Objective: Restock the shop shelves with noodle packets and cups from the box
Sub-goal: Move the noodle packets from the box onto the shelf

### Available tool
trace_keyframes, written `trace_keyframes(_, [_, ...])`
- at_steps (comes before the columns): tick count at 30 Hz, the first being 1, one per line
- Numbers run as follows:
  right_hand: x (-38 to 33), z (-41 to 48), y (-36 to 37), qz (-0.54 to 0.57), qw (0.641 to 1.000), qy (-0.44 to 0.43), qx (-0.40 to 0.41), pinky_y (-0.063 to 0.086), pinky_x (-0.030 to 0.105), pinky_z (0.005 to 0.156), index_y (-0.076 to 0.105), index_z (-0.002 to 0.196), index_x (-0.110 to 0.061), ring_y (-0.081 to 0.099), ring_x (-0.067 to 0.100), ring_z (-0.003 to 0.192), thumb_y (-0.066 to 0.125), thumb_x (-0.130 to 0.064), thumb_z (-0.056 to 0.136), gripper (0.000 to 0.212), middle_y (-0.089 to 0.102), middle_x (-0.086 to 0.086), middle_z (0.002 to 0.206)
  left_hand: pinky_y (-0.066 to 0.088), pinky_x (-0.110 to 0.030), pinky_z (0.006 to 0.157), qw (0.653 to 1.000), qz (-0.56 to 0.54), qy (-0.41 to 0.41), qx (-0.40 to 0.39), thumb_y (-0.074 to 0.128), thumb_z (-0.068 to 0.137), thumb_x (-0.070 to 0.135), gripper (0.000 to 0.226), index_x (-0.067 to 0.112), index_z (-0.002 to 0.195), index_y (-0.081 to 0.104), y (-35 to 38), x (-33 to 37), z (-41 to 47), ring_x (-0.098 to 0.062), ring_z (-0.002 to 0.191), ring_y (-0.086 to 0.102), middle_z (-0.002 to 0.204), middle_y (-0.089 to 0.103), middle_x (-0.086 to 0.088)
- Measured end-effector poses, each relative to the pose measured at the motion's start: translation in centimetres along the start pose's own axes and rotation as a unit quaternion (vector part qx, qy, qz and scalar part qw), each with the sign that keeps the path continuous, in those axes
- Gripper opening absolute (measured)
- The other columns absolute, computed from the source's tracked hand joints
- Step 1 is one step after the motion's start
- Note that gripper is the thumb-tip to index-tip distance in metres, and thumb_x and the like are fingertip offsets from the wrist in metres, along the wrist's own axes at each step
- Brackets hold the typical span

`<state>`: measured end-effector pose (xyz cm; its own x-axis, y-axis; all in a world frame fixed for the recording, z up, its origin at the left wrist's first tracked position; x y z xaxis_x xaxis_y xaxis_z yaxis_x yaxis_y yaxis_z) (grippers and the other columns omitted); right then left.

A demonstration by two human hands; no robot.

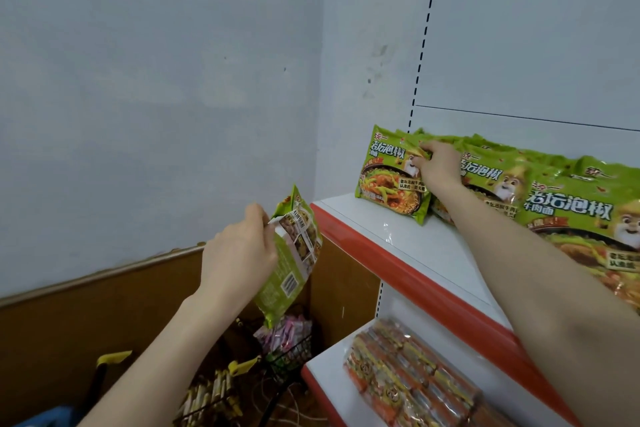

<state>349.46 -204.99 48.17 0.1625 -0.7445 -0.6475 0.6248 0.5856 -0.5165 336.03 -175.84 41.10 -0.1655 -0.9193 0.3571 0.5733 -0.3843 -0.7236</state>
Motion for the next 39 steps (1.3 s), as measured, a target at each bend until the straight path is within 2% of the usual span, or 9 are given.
trace_keyframes(12, [1.8,0.6,0.1,-0.015,0.999,0.020,-0.020,0.038,0.037,0.093,0.040,0.132,0.000,0.047,0.033,0.119,0.062,-0.015,0.086,0.053,0.048,0.019,0.131,0.020,-0.025,0.043,1.000,-0.009,-0.011,0.009,0.038,0.098,0.028,0.014,0.014,0.096,0.040,0.4,0.2,0.1,-0.020,0.054,0.037,0.055,0.038,0.007])
trace_keyframes(16, [2.0,0.2,-0.4,0.001,0.999,0.040,-0.025,0.037,0.039,0.100,0.031,0.137,-0.003,0.043,0.032,0.124,0.066,-0.017,0.084,0.065,0.045,0.018,0.135,0.020,-0.024,0.044,0.999,-0.026,0.005,0.035,0.039,0.098,0.026,0.019,0.009,0.101,0.045,-0.2,0.6,0.1,-0.023,0.056,0.040,0.065,0.055,-0.002])
trace_keyframes(22, [-1.4,-2.4,-2.4,-0.034,0.998,-0.031,0.041,0.043,0.036,0.089,0.052,0.119,0.000,0.055,0.028,0.106,0.049,-0.023,0.093,0.035,0.057,0.016,0.118,0.019,-0.025,0.044,0.994,-0.058,0.021,0.086,0.041,0.097,0.024,0.020,0.005,0.102,0.049,-1.9,1.4,-0.4,-0.032,0.058,0.048,0.068,0.061,-0.010])
trace_keyframes(25, [-5.1,-5.8,-2.5,0.072,0.994,-0.004,-0.077,0.054,0.032,0.062,0.060,0.101,0.004,0.065,0.024,0.070,0.048,-0.027,0.094,0.034,0.067,0.016,0.085,0.017,-0.029,0.044,0.988,-0.096,0.027,0.116,0.043,0.096,0.020,0.018,0.004,0.096,0.049,-3.0,1.8,-0.8,-0.028,0.051,0.039,0.053,0.042,0.001])
trace_keyframes(27, [-7.7,-9.1,-2.1,0.172,0.961,0.054,-0.208,0.057,0.028,0.054,0.058,0.103,0.002,0.068,0.022,0.060,0.050,-0.038,0.093,0.042,0.067,0.016,0.078,0.023,-0.030,0.046,0.984,-0.126,0.034,0.123,0.044,0.096,0.019,0.018,0.002,0.093,0.049,-3.7,2.2,-1.0,-0.029,0.049,0.042,0.052,0.040,0.002])
trace_keyframes(30, [-11.1,-12.7,-2.0,0.232,0.922,0.077,-0.302,0.058,0.029,0.058,0.053,0.109,-0.006,0.071,0.023,0.068,0.049,-0.054,0.087,0.053,0.067,0.017,0.087,0.015,-0.022,0.041,0.975,-0.148,0.069,0.148,0.050,0.094,0.015,0.016,0.002,0.085,0.051,-4.8,3.4,-1.7,-0.030,0.042,0.045,0.051,0.047,-0.005])
trace_keyframes(33, [-13.1,-14.8,-2.2,0.246,0.913,0.082,-0.315,0.057,0.033,0.068,0.054,0.112,-0.012,0.070,0.025,0.077,0.051,-0.060,0.082,0.057,0.064,0.014,0.096,0.009,-0.012,0.040,0.970,-0.082,0.141,0.183,0.058,0.080,0.012,0.013,0.004,0.072,0.051,-5.2,5.0,-2.7,-0.026,0.029,0.043,0.041,0.050,-0.005])
trace_keyframes(37, [-13.2,-16.1,-2.5,0.293,0.924,0.092,-0.228,0.059,0.033,0.066,0.059,0.102,-0.010,0.063,0.012,0.059,0.071,-0.029,0.079,0.032,0.063,0.006,0.082,0.020,-0.020,0.042,0.953,-0.042,0.209,0.215,0.053,0.077,0.005,0.006,0.006,0.072,0.056,-4.8,6.4,-4.0,-0.025,0.045,0.056,0.058,0.059,-0.006])
trace_keyframes(39, [-12.9,-16.4,-3.2,0.317,0.926,0.095,-0.182,0.058,0.028,0.057,0.060,0.102,-0.011,0.062,0.013,0.060,0.070,-0.009,0.079,0.025,0.063,0.007,0.084,0.037,-0.024,0.041,0.952,-0.092,0.236,0.174,0.063,0.076,0.005,0.003,0.005,0.077,0.060,-4.3,6.8,-4.3,-0.029,0.066,0.067,0.075,0.068,-0.010])
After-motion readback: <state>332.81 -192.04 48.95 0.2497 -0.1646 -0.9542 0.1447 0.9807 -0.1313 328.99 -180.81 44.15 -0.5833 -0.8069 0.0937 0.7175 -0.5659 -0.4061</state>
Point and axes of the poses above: each hand's wrist, its own z-axis towards the middle knuckle, its own y-axis out of the palm, x = y × z, the point moved 4 cm from there along z, towards the middle knuckle
